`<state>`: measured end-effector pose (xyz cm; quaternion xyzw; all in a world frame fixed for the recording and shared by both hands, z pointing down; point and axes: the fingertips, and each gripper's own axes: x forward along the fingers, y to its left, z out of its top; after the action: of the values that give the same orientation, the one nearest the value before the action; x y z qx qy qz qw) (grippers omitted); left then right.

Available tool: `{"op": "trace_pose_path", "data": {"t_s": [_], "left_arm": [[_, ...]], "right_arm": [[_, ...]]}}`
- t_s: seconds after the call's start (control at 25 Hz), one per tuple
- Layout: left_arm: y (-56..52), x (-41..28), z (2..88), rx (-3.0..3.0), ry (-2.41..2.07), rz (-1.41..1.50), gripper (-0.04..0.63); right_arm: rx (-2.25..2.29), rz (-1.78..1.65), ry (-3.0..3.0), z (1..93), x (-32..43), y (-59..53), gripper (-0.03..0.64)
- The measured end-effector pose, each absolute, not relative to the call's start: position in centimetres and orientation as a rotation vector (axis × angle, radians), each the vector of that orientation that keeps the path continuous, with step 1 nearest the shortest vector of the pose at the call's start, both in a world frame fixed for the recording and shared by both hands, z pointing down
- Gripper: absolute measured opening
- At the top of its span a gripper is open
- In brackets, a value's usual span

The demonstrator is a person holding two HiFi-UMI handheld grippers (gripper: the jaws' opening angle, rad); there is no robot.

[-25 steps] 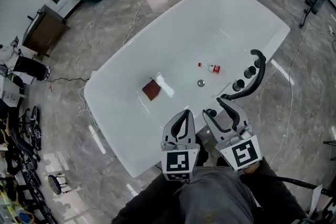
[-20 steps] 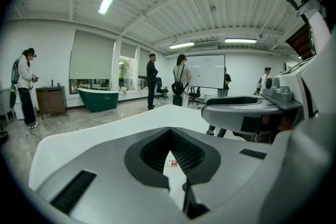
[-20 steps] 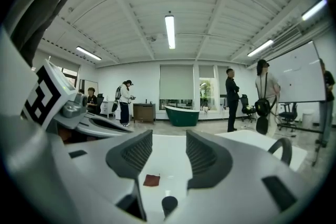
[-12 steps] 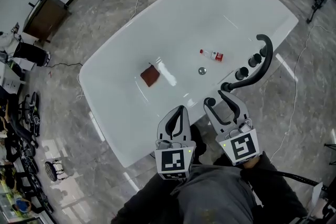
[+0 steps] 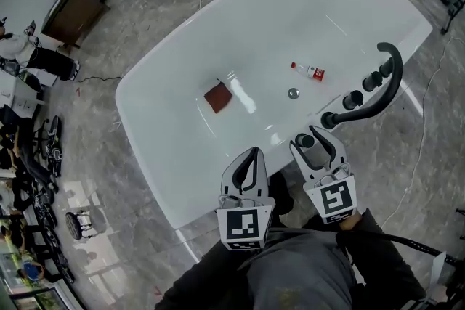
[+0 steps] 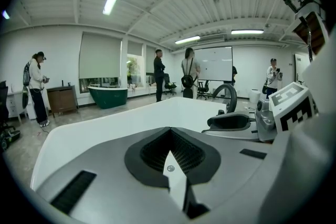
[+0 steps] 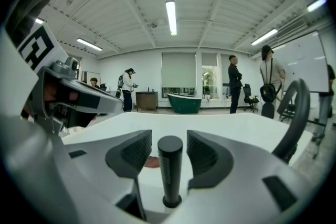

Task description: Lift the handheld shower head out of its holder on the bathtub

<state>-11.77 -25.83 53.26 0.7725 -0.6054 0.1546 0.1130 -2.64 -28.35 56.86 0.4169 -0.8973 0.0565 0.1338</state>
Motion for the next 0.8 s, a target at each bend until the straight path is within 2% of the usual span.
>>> {"op": "trace_pose_path", "data": {"t_s": [0.48, 0.8], "left_arm": [[-24.9, -12.4, 55.0, 2.232, -1.762, 0.497, 0.003], [-24.8, -12.1, 55.1, 2.237, -1.749, 0.493, 0.003]], "right_arm": [[1.233, 0.242, -2.409, 64.0, -1.8, -28.0, 0.195], [1.248, 0.226, -2.4, 64.5, -1.7, -28.3, 0.195]]}}
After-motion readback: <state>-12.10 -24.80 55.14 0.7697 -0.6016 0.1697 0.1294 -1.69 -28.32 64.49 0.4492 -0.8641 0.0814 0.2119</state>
